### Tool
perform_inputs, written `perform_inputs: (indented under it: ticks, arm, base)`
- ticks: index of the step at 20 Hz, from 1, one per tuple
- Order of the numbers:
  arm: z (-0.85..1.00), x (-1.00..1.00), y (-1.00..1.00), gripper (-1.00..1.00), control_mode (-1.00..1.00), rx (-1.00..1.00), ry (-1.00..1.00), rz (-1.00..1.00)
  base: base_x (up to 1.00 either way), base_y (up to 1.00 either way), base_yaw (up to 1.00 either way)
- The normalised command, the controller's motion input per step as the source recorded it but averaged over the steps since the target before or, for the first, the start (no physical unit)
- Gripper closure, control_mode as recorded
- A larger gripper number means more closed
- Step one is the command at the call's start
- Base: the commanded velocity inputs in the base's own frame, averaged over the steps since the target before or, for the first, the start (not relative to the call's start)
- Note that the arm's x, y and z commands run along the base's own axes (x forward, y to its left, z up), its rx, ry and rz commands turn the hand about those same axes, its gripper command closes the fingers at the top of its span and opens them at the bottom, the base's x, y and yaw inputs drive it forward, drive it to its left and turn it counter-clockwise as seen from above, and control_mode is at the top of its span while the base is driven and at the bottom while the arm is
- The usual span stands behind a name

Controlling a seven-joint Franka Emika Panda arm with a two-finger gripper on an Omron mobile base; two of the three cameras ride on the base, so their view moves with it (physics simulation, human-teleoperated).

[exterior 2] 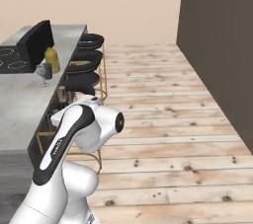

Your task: There is a wine glass and glass cup on the dining counter. Place the wine bottle next to the wine glass and the juice bottle next to the glass cup.

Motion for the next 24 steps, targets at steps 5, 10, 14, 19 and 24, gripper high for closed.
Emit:
perform_inputs:
  ticks: [5, 10, 14, 19, 24]
  arm:
    - [0.0, 0.0, 0.0, 1.0, 1.0, 0.0, 0.0, 0.0]
    - [0.0, 0.0, 0.0, 1.0, 1.0, 0.0, 0.0, 0.0]
    - [0.0, 0.0, 0.0, 1.0, 1.0, 0.0, 0.0, 0.0]
    - [0.0, 0.0, 0.0, 1.0, 1.0, 0.0, 0.0, 0.0]
    - [0.0, 0.0, 0.0, 1.0, 1.0, 0.0, 0.0, 0.0]
  base:
    - [0.5, -0.49, 0.11]
    - [0.45, -0.3, 0.39]
    - [0.44, -0.19, 0.54]
    - [0.49, -0.18, 0.49]
    - [0.55, -0.24, 0.36]
